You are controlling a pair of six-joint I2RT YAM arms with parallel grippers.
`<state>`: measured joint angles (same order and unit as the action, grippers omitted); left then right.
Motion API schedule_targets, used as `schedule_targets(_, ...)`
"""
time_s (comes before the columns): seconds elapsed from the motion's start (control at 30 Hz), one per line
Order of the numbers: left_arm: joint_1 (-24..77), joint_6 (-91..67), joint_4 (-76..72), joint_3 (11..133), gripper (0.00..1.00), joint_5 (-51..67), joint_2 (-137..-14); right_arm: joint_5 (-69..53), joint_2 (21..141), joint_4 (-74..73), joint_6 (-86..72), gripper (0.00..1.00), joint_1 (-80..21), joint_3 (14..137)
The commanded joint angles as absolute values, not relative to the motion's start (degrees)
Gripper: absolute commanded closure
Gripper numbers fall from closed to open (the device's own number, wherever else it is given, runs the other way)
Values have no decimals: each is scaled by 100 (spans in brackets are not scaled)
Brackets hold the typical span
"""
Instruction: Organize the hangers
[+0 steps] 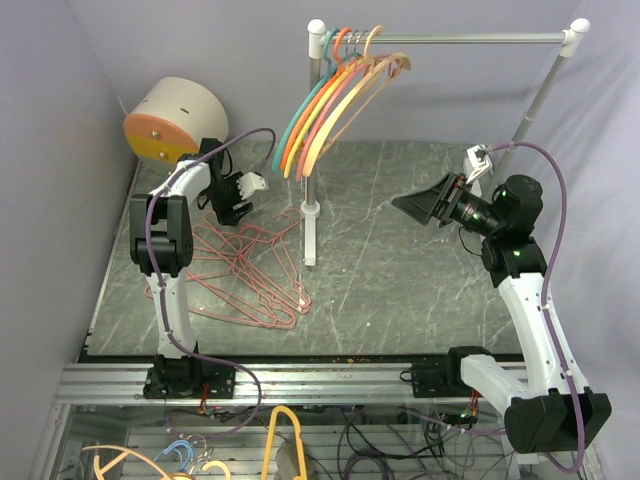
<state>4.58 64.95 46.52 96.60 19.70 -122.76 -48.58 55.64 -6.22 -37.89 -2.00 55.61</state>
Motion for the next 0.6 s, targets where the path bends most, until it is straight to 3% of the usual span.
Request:
schedule_targets(0.0,431,6743,5223,9872,20,2097,-12461,-4918,5467,-558,-3788,0,-149,5539)
schedule_targets(0.23,431,6689,5021,9731,26,2012,-12517,-4888,5461,-556,-3803,0,-144,5504)
schedule_targets(0.4,431,6510,5001,9806,48,1975,-12650,-4869,5431,-566,-3802,0,-139,5510)
schedule_targets(0.53,433,6558,5304,9981,74,1892,-12666,-4846,5389,-588,-3797,0,-141,5474)
schedule_targets(0.57,431,6576,5373,10008,76,1881,-12632,-4829,5374,-593,-3797,0,-141,5461)
